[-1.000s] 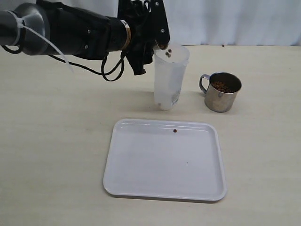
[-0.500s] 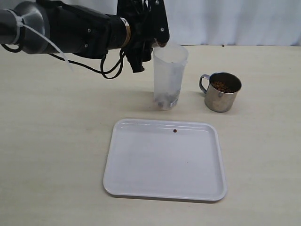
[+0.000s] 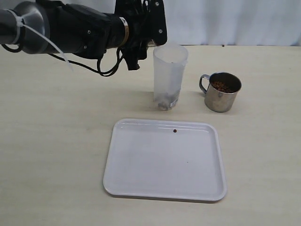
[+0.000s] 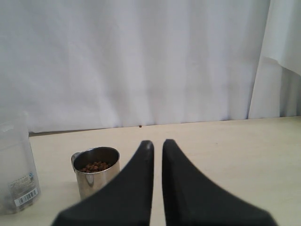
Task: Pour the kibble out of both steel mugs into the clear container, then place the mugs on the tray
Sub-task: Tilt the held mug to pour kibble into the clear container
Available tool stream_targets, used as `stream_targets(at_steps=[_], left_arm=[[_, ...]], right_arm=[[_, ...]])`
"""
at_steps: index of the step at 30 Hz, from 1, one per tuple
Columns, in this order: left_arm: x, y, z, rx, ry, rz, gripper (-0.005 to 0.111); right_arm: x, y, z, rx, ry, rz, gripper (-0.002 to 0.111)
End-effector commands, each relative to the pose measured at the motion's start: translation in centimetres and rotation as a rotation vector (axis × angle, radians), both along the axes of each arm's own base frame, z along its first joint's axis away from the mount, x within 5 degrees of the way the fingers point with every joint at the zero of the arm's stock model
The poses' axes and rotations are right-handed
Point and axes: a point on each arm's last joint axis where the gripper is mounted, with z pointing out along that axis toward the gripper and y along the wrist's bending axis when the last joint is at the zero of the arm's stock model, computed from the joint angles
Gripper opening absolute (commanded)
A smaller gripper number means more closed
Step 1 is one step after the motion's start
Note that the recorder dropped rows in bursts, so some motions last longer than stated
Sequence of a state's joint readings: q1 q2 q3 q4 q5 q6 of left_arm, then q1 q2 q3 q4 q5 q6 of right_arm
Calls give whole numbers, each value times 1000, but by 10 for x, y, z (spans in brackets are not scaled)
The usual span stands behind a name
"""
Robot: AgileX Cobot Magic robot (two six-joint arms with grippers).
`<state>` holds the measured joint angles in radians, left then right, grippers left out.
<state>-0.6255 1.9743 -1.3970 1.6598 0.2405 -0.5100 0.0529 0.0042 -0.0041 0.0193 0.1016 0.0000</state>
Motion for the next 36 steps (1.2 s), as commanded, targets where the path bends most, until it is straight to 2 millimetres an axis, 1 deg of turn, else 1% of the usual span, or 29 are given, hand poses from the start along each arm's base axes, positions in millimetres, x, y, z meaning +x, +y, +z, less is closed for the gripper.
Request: stream_targets(at_steps=[1,6,13,18,24,36], left_arm=[[0,-1,9,2,-29,-3,0],[0,-1,10,-2,-31,-6,0],[2,-7,22,-19,-62,-13,0],[-2,-12,22,12,-78,-24,0],[0,-9,23,41,-95,-1,0],[-2,-11,23,97,-119,-35,0]], right_arm=[[0,0,-1,-4,0,-7,5],[0,0,-1,-4,0,-7,5],[0,0,-1,-4,0,-7,5],[0,0,-1,-4,0,-7,5],[0,0,-1,-4,0,-7,5],[0,0,-1,-4,0,-7,5]])
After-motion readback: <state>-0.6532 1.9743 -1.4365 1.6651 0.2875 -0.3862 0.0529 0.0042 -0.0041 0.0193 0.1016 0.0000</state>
